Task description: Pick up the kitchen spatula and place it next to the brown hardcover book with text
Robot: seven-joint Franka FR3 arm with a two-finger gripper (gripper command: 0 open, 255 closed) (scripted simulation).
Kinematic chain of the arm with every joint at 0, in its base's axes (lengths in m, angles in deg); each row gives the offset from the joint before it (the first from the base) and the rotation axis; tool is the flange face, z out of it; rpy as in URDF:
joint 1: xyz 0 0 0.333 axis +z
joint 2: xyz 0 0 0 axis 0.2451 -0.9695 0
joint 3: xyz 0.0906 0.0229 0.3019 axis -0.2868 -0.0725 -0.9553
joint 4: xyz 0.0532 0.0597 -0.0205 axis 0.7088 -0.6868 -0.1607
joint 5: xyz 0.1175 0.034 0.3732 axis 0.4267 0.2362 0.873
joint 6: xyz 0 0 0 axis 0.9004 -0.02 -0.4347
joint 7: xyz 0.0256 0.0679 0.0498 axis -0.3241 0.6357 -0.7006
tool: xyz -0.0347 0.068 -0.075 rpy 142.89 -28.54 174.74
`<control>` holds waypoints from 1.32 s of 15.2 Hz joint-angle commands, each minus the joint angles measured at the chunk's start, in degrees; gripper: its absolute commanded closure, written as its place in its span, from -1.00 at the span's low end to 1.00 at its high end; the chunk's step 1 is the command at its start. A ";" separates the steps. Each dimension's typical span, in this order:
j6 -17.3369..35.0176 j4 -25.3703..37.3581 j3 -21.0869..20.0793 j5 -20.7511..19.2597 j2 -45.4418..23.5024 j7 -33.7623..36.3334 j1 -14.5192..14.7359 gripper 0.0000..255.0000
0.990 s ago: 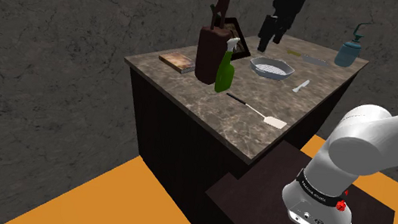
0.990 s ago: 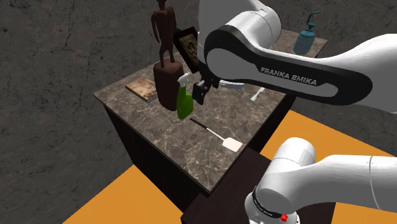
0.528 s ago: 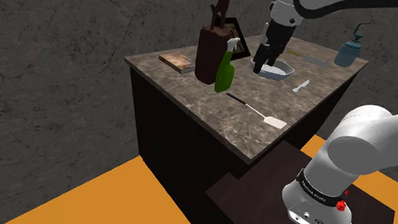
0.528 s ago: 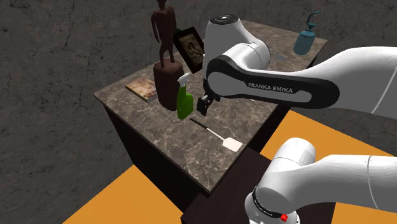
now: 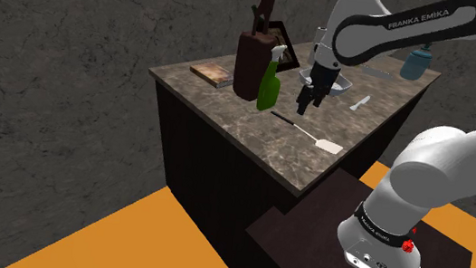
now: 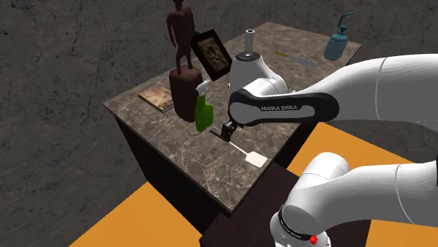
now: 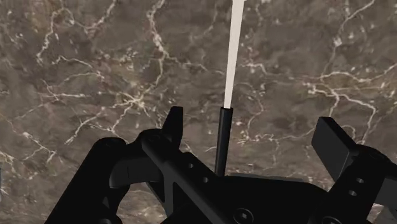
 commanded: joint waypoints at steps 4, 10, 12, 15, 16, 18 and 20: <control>8.19 -3.53 2.84 -0.35 -5.43 -1.50 -0.64 -1.00; 14.26 -5.53 3.56 -0.57 -9.52 -1.59 -0.47 -1.00; 14.26 -5.53 3.56 -0.57 -9.51 -1.59 -0.47 -1.00; 14.26 -5.53 3.56 -0.57 -9.52 -1.59 -0.47 -1.00; 14.26 -5.53 3.56 -0.57 -9.52 -1.59 -0.47 -1.00; 14.25 -5.53 3.56 -0.57 -9.51 -1.59 -0.47 -1.00; 14.25 -5.53 3.56 -0.57 -9.51 -1.59 -0.47 1.00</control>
